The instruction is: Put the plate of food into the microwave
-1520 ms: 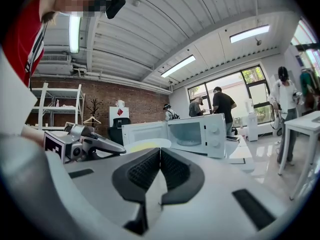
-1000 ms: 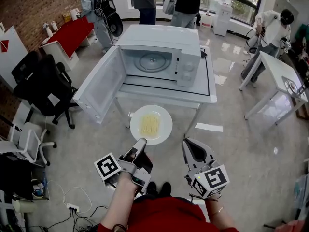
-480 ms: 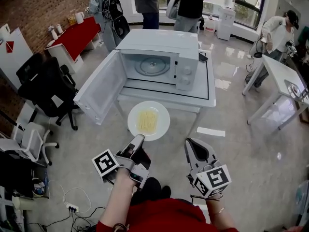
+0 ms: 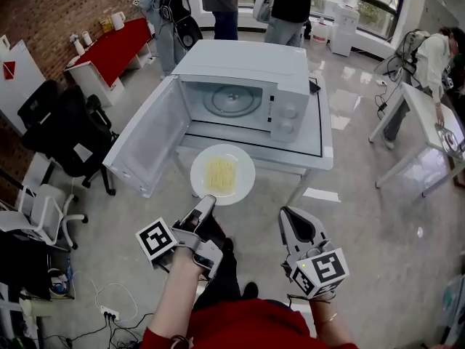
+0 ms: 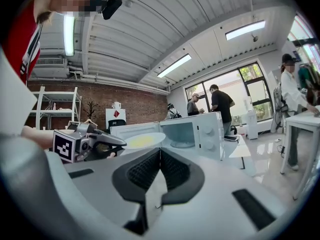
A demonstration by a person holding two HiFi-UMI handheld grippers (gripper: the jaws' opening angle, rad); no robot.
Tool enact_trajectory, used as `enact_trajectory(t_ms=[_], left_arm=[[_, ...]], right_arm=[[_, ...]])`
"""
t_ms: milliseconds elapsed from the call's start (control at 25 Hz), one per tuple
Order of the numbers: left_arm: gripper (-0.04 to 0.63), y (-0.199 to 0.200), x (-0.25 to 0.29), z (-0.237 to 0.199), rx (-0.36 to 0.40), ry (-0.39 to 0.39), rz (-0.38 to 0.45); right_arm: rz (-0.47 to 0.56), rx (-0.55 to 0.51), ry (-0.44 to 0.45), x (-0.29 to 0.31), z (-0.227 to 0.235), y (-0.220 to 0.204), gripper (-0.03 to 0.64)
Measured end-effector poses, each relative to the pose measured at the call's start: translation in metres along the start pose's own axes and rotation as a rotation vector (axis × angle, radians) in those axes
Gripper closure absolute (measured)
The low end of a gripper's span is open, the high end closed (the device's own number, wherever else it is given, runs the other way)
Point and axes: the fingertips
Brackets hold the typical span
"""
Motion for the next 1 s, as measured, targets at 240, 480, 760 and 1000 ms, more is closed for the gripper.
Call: enact_trajectory(t_ms=[240,480,760,1000], left_arm=[[0.577,0.047,0.05,0.005,0.01,-0.015,-0.037],[0.575,0.082,0.104,0.006,0.009,-0.028,-0.122],[0.577,0.112,0.158,0.002,0.012,-0.035,-0.192],[0.575,0.117,0.18,-0.001,-0.004,-0.002,-0.209]], right_arm=[[-0.02,-0.011,-0.013,0.066,0.022,0.007,0.601],[-0.03,-0.008,-0.069,0.134,0.045,0.016,0.602],[-0.031,-0.017,-0.126,0.188,0.072,0.023,0.601],[-0.04,-0.015,-0.157,0.2,0.094,0.031,0.601]])
Point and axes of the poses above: the fingertips, and each gripper's own axes: x forward along the fingers, z to its right, y out of its top, and after that the axes turned 6 degrees about y, right-handed
